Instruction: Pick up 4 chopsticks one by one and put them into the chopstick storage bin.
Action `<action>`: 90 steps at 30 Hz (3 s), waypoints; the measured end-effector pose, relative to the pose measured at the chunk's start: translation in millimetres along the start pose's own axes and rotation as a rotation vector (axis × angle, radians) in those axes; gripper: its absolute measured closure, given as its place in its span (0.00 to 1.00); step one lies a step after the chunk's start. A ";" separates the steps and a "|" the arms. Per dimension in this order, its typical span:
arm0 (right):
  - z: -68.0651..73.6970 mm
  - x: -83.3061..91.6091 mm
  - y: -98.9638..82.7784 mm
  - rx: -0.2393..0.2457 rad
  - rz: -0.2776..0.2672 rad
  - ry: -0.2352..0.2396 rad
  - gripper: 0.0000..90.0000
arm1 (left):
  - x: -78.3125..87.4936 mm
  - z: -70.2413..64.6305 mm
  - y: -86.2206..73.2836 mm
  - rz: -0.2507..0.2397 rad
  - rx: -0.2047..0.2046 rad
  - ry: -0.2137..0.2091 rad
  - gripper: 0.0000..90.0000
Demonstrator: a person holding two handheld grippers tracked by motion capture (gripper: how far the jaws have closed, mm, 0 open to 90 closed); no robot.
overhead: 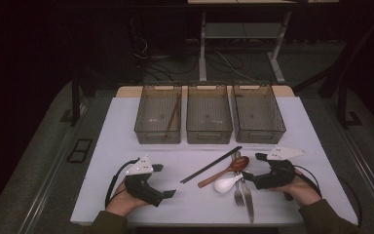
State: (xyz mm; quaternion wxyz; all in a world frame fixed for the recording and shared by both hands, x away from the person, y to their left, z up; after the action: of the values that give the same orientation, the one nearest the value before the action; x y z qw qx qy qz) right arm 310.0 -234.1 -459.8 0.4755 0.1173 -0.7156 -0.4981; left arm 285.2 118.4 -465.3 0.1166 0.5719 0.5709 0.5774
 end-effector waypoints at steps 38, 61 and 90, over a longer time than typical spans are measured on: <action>7.3 19.4 -32.0 -0.042 0.023 -0.033 0.13 | -12.8 7.8 31.9 -0.041 -0.004 0.081 0.18; 8.4 18.7 -31.9 -0.037 0.027 -0.024 0.13 | -59.5 5.4 67.0 -0.032 -0.005 0.038 0.47; 8.9 19.5 -31.5 -0.023 0.031 -0.024 0.13 | -111.8 -2.8 74.2 0.080 -0.007 0.014 0.84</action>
State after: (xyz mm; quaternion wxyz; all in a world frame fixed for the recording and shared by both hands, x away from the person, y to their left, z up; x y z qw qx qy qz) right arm 283.1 -256.3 -475.2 0.4760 0.0948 -0.7171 -0.5002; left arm 357.0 5.1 -464.6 0.0912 0.5899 0.5464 0.5875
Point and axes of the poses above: each handheld gripper's, and its own axes: x roughly backward along the jaws, y roughly out of its top, z roughly to its left, the point moved 5 cm from there along -x, roughly forward along the jaws, and after that the axes turned 10 degrees about x, right-handed, at the moved point
